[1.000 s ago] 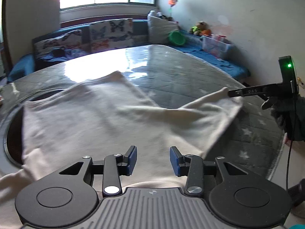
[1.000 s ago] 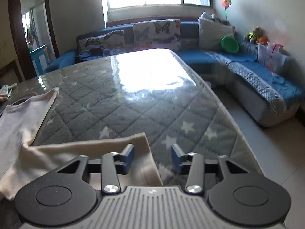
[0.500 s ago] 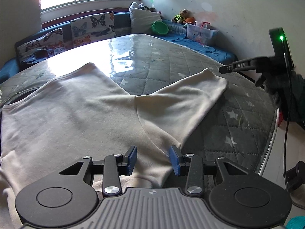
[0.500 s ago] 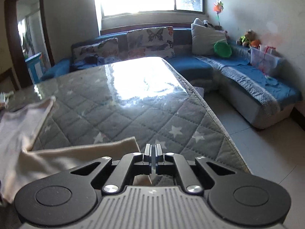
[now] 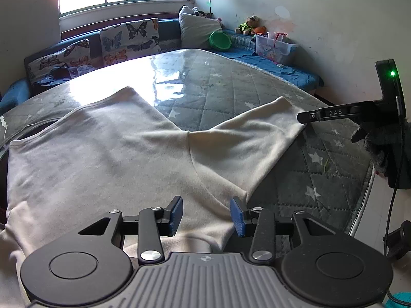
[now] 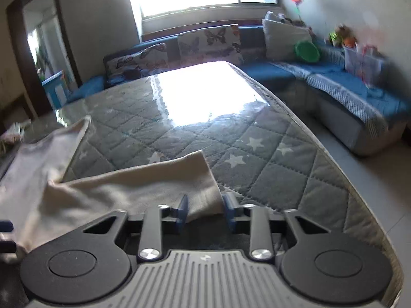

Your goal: Fold clothes

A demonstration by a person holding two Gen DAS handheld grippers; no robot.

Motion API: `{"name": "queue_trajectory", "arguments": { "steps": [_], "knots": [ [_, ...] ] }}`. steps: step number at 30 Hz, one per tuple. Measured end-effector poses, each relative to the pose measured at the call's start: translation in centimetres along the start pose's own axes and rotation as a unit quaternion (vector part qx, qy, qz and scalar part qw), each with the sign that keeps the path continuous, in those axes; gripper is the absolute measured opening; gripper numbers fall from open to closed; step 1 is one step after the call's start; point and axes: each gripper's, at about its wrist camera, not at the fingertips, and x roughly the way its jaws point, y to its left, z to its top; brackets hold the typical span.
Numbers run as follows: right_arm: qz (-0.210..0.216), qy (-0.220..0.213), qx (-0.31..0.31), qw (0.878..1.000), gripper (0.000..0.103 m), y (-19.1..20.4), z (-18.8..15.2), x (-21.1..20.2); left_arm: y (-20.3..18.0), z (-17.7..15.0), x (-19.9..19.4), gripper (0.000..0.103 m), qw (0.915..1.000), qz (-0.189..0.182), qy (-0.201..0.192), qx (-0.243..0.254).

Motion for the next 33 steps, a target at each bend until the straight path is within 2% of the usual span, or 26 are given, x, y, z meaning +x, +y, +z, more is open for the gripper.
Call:
{"name": "queue_trajectory", "arguments": {
  "steps": [7, 12, 15, 19, 26, 33],
  "knots": [
    [-0.008, -0.037, -0.012, 0.999, 0.008, 0.2, 2.1, -1.1, -0.4, 0.1, -0.6, 0.044, 0.9998, -0.006, -0.011, 0.012],
    [-0.006, -0.024, -0.012, 1.0, 0.008, 0.5, 2.3, -0.2, -1.1, -0.3, 0.3, 0.044, 0.9995, -0.021, 0.001, 0.022],
    [0.009, -0.025, 0.017, 1.0, 0.008, 0.1, 2.6, -0.6, -1.2, -0.5, 0.5, 0.044, 0.9994, -0.023, 0.004, 0.026],
    [0.046, -0.049, 0.028, 0.997, 0.008, 0.8, 4.7, -3.2, -0.2, -0.2, -0.8, 0.047, 0.9996, -0.022, -0.017, 0.01],
    [0.131, -0.083, -0.059, 0.986, 0.008, 8.2, 8.4, -7.3, 4.2, -1.4, -4.6, 0.05, 0.9975, 0.028, -0.05, -0.042],
    [0.24, -0.053, -0.154, 0.957, 0.008, 18.9, 7.3, -6.3, 9.0, -4.4, -8.4, 0.052, 0.9879, 0.095, -0.063, -0.105]
  ]
}}
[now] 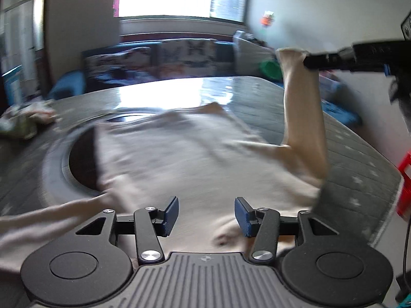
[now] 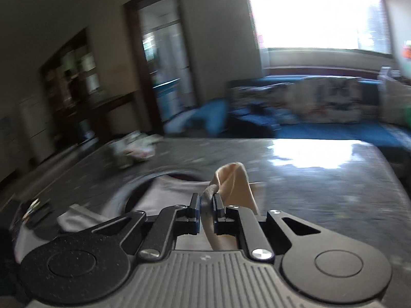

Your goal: Fold clothes

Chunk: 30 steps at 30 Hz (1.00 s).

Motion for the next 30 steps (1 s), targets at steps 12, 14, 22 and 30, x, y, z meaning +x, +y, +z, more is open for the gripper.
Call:
{"name": "queue_trajectory", "arguments": {
  "steps": [12, 14, 22, 30],
  "knots": [
    [0.108, 0.135, -0.03, 0.985, 0.019, 7.6, -5.8, 10.3, 3.4, -2.0, -1.9, 0.054, 0.9985, 0.031, 0.001, -0.045],
    [0.118, 0.134, -0.036, 0.983, 0.019, 7.6, -5.8, 9.3, 3.4, -1.7, -2.0, 0.054, 0.9986, 0.03, -0.004, -0.043],
    [0.023, 0.131, -0.033, 0.991, 0.019, 2.5, -6.0, 6.3, 1.4, 0.3, 0.1, 0.052, 0.9994, -0.008, -0.013, -0.031],
    [-0.003, 0.113, -0.024, 0.993, 0.019, 0.4, -6.2, 8.2, -0.6, 1.4, 4.2, 0.045, 0.9991, -0.027, 0.009, -0.03]
  ]
}}
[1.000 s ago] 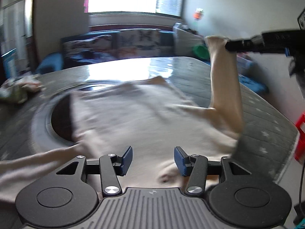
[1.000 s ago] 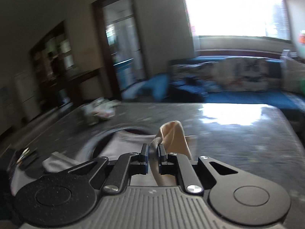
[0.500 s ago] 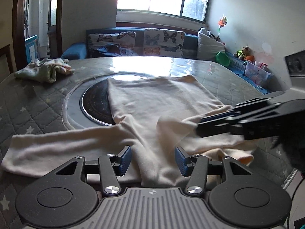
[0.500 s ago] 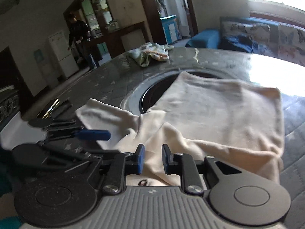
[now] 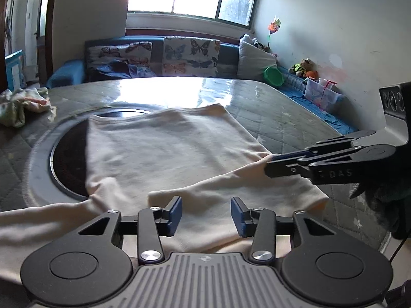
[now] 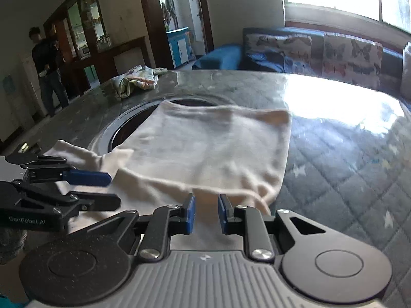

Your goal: Fold clothes

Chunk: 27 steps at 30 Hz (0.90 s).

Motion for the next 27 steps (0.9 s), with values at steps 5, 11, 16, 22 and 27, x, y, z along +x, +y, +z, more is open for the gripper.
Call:
{"name": "queue_trajectory", "arguments": {
  "steps": [5, 11, 16, 22, 27],
  "knots": [
    [-0.025, 0.023, 0.013, 0.999, 0.015, -1.7, -0.6, 2.0, 1.3, -0.3, 1.4, 0.039, 0.9996, 0.014, 0.017, -0.02],
    [-0.013, 0.019, 0.003, 1.0, 0.016, -1.3, -0.8, 1.7, 3.1, -0.5, -0.6, 0.039, 0.9984, 0.038, 0.001, -0.043],
    [-0.012, 0.017, -0.01, 1.0, 0.017, -0.7, -0.6, 1.7, 6.8, -1.6, -4.2, 0.041, 0.9895, 0.118, -0.015, -0.083],
    [0.002, 0.007, -0.019, 1.0, 0.019, 0.1, -0.2, 1.2, 12.4, -3.1, -7.9, 0.048, 0.9579, 0.251, -0.031, -0.136],
    [0.005, 0.01, -0.021, 1.0, 0.024, 0.5, -0.2, 1.4, 15.6, -4.0, -10.0, 0.061, 0.9279, 0.334, -0.043, -0.161]
  ]
}}
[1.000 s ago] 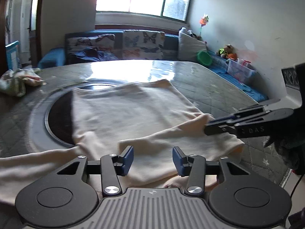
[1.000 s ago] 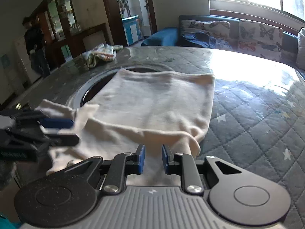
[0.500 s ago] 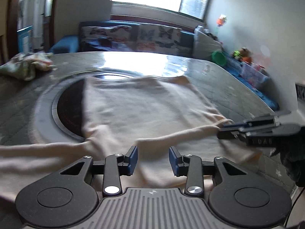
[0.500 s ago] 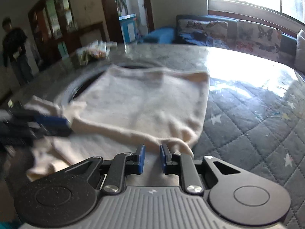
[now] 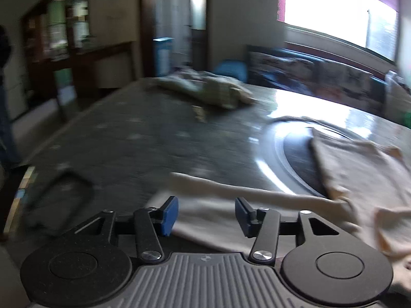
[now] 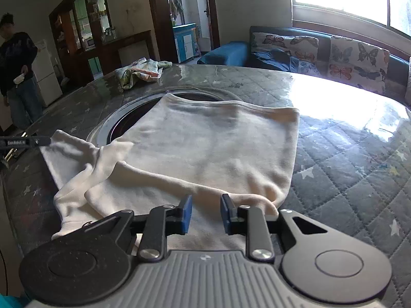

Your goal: Fold clothes

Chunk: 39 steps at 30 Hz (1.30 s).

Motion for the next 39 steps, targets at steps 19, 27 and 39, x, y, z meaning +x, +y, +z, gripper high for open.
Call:
{"name": "queue_trajectory", "arguments": {
  "steps": [19, 27, 39],
  "knots": [
    [-0.003, 0.006, -0.012, 1.0, 0.032, 0.6, -0.1, -0.1, 1.9, 0.3, 2.0, 0.0, 0.9999, 0.011, 0.008, -0.007],
    [-0.005, 0.007, -0.033, 0.999, 0.034, 1.3, -0.1, 0.0, 0.7, 3.3, -1.3, 0.0, 0.9984, -0.037, -0.039, -0.016],
    [-0.004, -0.007, -0.015, 1.0, 0.034, 0.6, -0.2, -1.0, -11.3, 6.5, -5.9, 0.0, 0.9674, -0.239, -0.076, 0.034]
  ]
}}
